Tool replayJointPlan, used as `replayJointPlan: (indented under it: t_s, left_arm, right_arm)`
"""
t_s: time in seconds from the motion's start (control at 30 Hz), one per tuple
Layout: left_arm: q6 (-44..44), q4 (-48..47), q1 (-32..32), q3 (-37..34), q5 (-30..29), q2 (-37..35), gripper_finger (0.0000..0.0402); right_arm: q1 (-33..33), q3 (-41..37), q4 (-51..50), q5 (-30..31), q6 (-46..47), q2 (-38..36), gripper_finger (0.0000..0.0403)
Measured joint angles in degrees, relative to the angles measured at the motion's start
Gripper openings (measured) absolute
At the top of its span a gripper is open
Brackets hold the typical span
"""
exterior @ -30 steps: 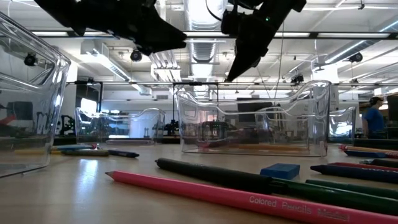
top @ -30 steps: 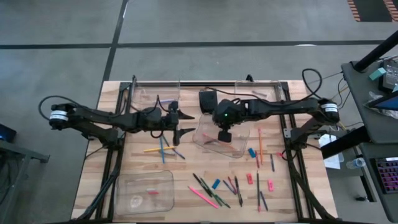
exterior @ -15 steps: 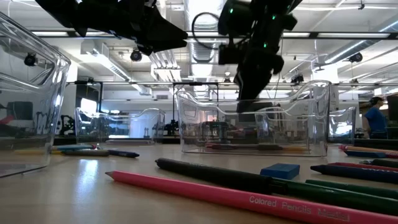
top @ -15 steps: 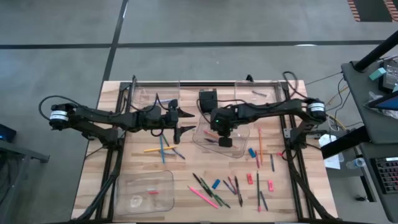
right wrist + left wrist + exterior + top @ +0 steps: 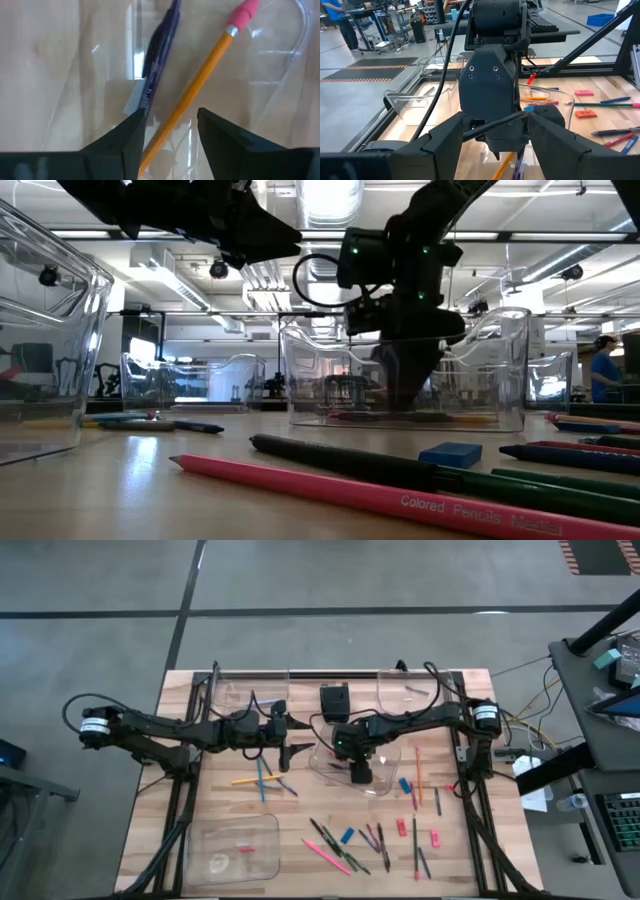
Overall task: Sort crayons/erasers/pens/pencils in bins
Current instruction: Put the violet pen into the top left transparent bin
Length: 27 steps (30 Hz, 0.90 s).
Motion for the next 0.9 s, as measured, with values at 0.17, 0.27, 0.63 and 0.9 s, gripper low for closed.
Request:
replayJointPlan:
  t_s: [0.17, 0.27, 0.63, 0.9]
  left_arm:
    - [0.0, 0.01, 0.0, 0.0, 0.01, 0.0, 0.0209]
    - [0.0, 0.04, 0.0, 0.0, 0.01, 0.0, 0.0209]
    - [-0.09, 0.15, -0.02, -0.02, 0.03, 0.02, 0.0209]
    - [-0.15, 0.48, 0.0, -0.04, 0.01, 0.02, 0.0209]
  right_arm:
    - [0.55, 0.0, 0.81, 0.33, -1.84, -1.9, 0.0165]
    - [1.38, 0.0, 2.07, 0.39, -3.44, -3.08, 0.0158]
    - [2.49, -0.26, 2.71, -4.1, -9.67, -1.23, 0.0155]
    - [2.32, -0.24, 2.64, -4.5, -10.45, 2.38, 0.0155]
